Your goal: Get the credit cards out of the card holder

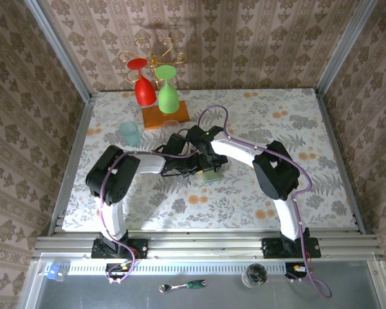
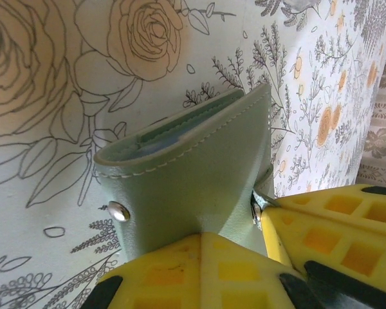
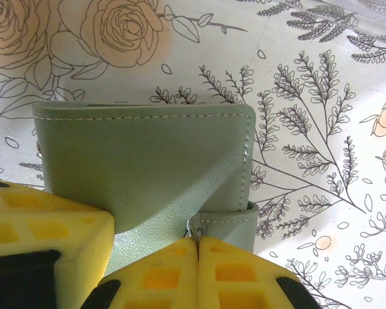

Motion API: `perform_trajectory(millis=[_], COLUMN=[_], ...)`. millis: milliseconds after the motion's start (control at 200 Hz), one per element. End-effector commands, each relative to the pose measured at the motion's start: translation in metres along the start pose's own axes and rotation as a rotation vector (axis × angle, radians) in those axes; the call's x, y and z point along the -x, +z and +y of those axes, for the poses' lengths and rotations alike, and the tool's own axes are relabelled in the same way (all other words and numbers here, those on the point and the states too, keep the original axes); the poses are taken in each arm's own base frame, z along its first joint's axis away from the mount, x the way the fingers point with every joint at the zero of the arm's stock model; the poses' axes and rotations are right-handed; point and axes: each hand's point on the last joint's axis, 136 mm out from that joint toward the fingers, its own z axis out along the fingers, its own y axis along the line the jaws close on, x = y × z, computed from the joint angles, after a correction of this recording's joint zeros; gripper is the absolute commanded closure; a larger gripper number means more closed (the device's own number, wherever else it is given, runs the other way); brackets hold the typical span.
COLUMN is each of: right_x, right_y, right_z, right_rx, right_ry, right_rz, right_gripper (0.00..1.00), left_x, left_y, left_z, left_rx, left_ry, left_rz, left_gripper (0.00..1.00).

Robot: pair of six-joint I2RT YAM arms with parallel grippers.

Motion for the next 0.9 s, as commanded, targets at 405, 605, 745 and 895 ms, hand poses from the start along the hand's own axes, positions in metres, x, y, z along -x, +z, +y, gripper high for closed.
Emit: perform_trajectory(millis=[405,605,745,895], right_x=[-0.030,-0.022,-0.022,-0.021], right_y=[0.000,-0.017,-0.020,-0.021], right_z=[-0.056,-0.050,-0.046,-0.038], right_rx=[-0.391,-0.265,-0.155,-0.015], right_ry=[-0.164,-0.073,-0.010,0.063], right_rz=[0.060,0.015,0.015,0.016], right_gripper=[1.00,1.00,0.96,0.91], left_x=[-0.034,-0.025,-0.016,-0.007], left_y=[0.014,0.007,-0.002,-0.008], left_z=[0.084,0.063,0.044,0.020], left_rx=[0.296,0.257,0.239,0.213], left_ry=[-0.104,-0.039,0.013,0.062], left_rz=[0.106,0.076,0.051,0.035], left_gripper=[1.00,1.00,1.00,0.96])
